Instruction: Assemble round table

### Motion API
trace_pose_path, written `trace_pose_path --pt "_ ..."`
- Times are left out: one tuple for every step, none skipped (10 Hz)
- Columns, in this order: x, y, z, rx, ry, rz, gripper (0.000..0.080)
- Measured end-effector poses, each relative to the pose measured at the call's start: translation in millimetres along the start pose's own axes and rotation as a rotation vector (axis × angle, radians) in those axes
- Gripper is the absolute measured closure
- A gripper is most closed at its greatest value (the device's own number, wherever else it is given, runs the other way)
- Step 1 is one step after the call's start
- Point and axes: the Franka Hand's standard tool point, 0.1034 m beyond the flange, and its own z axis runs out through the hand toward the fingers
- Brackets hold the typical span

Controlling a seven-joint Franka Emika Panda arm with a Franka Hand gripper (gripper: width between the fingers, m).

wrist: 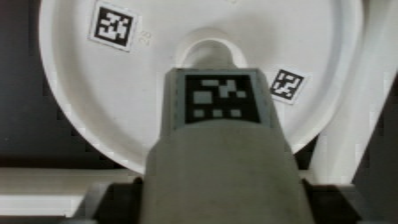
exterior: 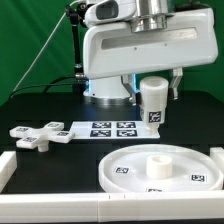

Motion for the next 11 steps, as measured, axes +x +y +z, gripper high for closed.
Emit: trace_pose_path --pt "-0.2 2.3 1.1 -0.019 0.055 -0.005 0.0390" --pt "-3.9 1.9 7.5 -0.039 0.111 -0.016 0.0390" --pt "-4.3 0.8 13.3 -0.034 0.097 -0.019 0.0390" --pt "4.6 1.3 16.3 -0.033 0.106 -0.021 0.0390" --pt "9.7 0.9 19.8 -0.032 0.109 -0.021 0.0390" --pt "11.3 0.5 22.1 -0.030 0.109 -0.021 0.0390" --pt "10.8 0.7 21.9 -0.031 0.109 -0.021 0.0390" --pt "10.5 0.7 22.3 -0.031 0.108 -0.021 0.0390" --pt "10.0 -0.6 23.5 -0.030 0.108 -0.019 0.0390" --pt "8.6 -6.9 28.2 -0.026 0.107 -0.022 0.0390" --pt "9.5 -12.9 31.2 -0.021 0.104 -0.027 0.0390"
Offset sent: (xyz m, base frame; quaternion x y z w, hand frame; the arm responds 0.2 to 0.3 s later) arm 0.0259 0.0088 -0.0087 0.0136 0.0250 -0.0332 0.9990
